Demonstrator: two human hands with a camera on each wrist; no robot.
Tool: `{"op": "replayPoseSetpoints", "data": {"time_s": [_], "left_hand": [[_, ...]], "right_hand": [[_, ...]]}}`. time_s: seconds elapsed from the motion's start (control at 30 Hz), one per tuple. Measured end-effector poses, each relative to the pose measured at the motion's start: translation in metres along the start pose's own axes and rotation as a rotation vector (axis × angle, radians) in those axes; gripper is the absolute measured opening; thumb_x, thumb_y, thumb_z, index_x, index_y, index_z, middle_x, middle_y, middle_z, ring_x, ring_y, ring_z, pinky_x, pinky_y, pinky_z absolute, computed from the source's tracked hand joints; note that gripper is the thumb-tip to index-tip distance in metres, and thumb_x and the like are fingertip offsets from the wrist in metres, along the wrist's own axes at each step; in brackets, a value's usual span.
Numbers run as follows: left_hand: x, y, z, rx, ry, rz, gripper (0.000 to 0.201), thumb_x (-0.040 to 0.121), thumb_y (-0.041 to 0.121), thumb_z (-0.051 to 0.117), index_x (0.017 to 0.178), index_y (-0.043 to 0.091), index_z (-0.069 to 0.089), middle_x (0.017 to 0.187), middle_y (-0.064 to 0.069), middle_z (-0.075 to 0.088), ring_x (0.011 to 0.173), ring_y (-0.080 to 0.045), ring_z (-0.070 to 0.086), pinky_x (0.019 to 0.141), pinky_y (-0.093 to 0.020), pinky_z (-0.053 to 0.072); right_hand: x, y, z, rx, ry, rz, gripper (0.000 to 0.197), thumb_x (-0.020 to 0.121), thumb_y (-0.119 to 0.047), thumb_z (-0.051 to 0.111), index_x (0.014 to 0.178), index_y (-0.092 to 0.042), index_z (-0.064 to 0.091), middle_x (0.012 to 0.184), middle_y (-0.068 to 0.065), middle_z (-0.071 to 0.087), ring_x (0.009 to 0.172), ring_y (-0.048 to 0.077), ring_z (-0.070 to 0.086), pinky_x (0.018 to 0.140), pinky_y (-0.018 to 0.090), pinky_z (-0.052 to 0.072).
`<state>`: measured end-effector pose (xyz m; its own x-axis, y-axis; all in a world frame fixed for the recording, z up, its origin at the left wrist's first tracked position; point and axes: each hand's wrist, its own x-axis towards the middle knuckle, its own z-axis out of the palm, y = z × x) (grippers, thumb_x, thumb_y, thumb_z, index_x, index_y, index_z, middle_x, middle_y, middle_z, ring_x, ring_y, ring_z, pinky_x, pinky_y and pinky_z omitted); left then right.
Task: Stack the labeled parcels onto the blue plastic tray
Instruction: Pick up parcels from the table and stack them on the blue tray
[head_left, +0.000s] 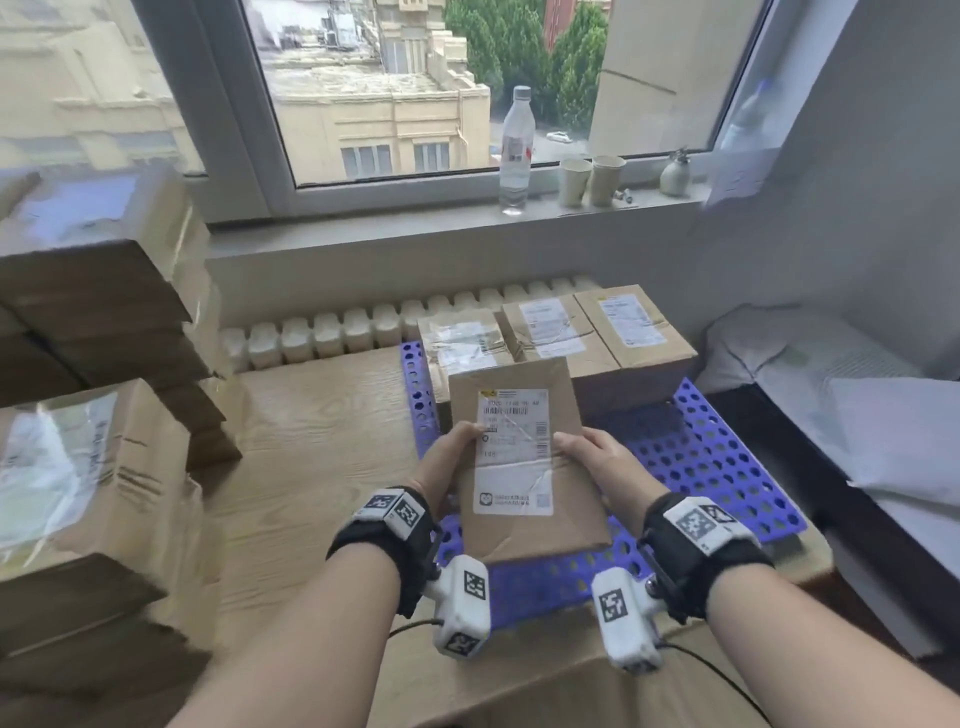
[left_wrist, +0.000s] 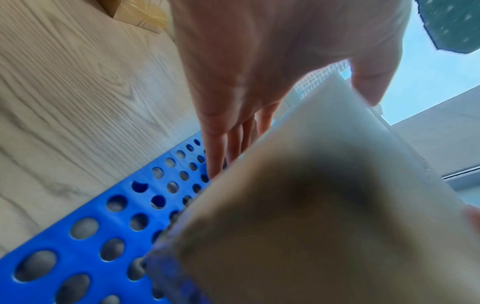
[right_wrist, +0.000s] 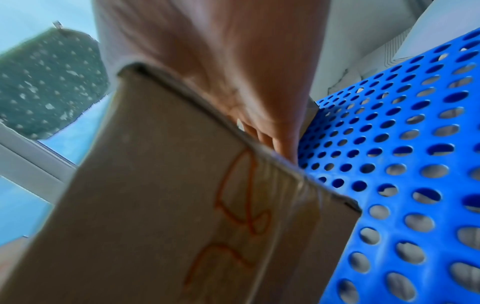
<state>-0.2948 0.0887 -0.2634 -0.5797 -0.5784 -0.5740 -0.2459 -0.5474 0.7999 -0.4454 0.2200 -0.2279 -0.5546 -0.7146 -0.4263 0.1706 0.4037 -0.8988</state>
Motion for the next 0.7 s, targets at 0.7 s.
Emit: {"op": "replayPoseSetpoints", "data": {"time_s": [0.7], "left_hand": [[0.022, -0.017, -0.011, 0.199, 0.163, -0.220, 0.077, 0.071, 0.064, 0.069, 0.131, 0.017, 0.057, 0.118, -0.008, 0.070, 0.109, -0.028, 0.066, 0.100, -0.051, 0.050]], "right_hand": [[0.063, 0.032, 0.014, -0.293, -0.186, 0.206, 0.038, 0.091, -0.041, 0.061, 0.116, -0.012, 0.059, 0.113, 0.006, 0.069, 0.097, 0.022, 0.068, 0.082, 0.036, 0.055]]}}
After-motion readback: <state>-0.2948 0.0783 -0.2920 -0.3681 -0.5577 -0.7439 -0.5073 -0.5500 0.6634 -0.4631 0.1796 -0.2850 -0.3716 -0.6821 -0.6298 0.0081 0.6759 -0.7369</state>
